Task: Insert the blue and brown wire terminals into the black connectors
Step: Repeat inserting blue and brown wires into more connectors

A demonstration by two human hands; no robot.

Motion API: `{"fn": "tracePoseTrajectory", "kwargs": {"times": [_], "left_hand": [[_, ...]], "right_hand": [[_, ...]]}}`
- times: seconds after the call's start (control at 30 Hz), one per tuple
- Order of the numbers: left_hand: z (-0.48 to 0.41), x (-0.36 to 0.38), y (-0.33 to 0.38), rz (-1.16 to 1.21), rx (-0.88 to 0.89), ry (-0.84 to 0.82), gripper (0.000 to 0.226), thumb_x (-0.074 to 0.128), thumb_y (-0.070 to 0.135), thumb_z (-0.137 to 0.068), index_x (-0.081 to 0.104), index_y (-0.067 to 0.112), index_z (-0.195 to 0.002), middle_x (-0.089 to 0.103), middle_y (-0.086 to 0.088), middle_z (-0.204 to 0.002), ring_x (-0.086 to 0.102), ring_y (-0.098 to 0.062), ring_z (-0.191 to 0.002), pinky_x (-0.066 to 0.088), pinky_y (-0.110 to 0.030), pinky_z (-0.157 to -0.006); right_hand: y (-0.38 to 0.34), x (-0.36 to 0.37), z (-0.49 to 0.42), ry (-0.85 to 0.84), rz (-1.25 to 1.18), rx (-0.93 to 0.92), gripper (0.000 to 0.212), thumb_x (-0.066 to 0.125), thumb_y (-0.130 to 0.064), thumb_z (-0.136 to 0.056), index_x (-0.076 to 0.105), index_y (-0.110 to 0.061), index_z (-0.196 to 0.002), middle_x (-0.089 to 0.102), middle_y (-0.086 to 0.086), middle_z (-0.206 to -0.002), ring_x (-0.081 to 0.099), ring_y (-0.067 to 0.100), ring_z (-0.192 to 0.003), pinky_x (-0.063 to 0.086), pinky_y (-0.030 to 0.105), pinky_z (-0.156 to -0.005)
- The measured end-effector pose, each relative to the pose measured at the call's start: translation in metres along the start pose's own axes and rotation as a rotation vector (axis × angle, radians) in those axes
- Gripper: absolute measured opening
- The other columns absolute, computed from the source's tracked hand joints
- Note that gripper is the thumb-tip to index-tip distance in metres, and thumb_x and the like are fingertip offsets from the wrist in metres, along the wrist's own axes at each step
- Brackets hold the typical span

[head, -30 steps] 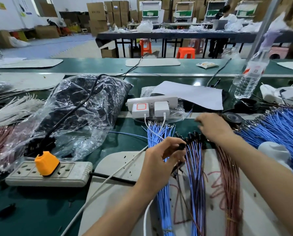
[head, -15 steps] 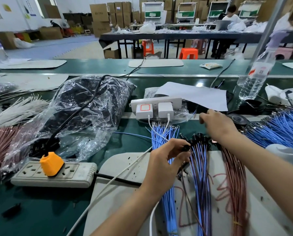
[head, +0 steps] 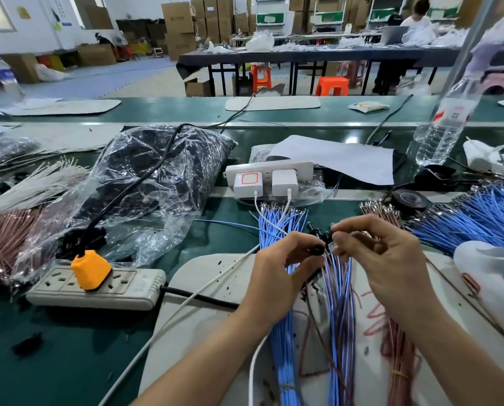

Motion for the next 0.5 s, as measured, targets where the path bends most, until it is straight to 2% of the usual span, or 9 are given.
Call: {"fn": "tracePoseTrajectory", "kwargs": {"times": [0.1,0.23,0.33,0.43,0.5], "left_hand": [[0.0,-0.001,0.003,-0.046,0.02,0.002,0.02,0.071,0.002,-0.082,0.068,0.015,-0.097,0.071,0.001,-0.09,0.068,-0.011,-0.083,0.053,-0.023,-0.08],[0.0,-0.003,0.008,-0.118,0.081,0.018,0.019,0.071,0.005,-0.082,0.07,0.009,-0.101,0.068,-0.001,-0.092,0.064,-0.011,-0.079,0.053,-0.025,-0.077],[0.0,-0.002,0.01,-0.144,0.086,0.013,0.02,0.071,0.009,-0.082,0.07,0.01,-0.102,0.066,0.0,-0.091,0.062,-0.014,-0.08,0.052,-0.026,-0.076],[0.0,-0.003,0.011,-0.226,0.11,0.031,0.022,0.072,0.014,-0.081,0.07,0.018,-0.102,0.061,0.015,-0.087,0.057,-0.009,-0.082,0.044,-0.016,-0.077],[-0.001,-0.004,0.01,-0.243,0.106,0.029,0.022,0.072,0.016,-0.081,0.07,0.022,-0.103,0.058,0.018,-0.086,0.055,-0.008,-0.084,0.04,-0.015,-0.077]], "right_hand": [[-0.002,-0.001,0.003,-0.033,0.056,-0.022,0.015,0.069,0.008,-0.075,0.069,-0.006,-0.081,0.07,0.004,-0.071,0.065,0.004,-0.062,0.05,0.01,-0.062],[-0.005,-0.003,0.004,-0.063,0.093,-0.079,0.021,0.067,0.013,-0.077,0.07,-0.007,-0.083,0.067,0.013,-0.087,0.069,0.014,-0.074,0.052,0.014,-0.071],[-0.004,-0.004,0.004,-0.078,0.103,-0.101,0.025,0.065,0.016,-0.078,0.069,-0.008,-0.084,0.069,0.01,-0.086,0.069,0.011,-0.073,0.051,0.011,-0.07],[-0.003,-0.002,0.005,-0.097,0.12,-0.115,0.028,0.066,0.016,-0.077,0.069,-0.011,-0.083,0.069,0.003,-0.082,0.068,0.01,-0.074,0.051,0.012,-0.07],[-0.003,-0.001,0.005,-0.1,0.167,-0.148,0.029,0.067,0.015,-0.077,0.07,-0.014,-0.081,0.067,0.001,-0.084,0.066,0.011,-0.078,0.051,0.014,-0.073]]}}
Point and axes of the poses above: each hand's wrist, its own z-axis away from the middle knuckle, its own x-axis out of the palm, y = z × x, the point moved 6 cm from there along -z, towards the middle knuckle
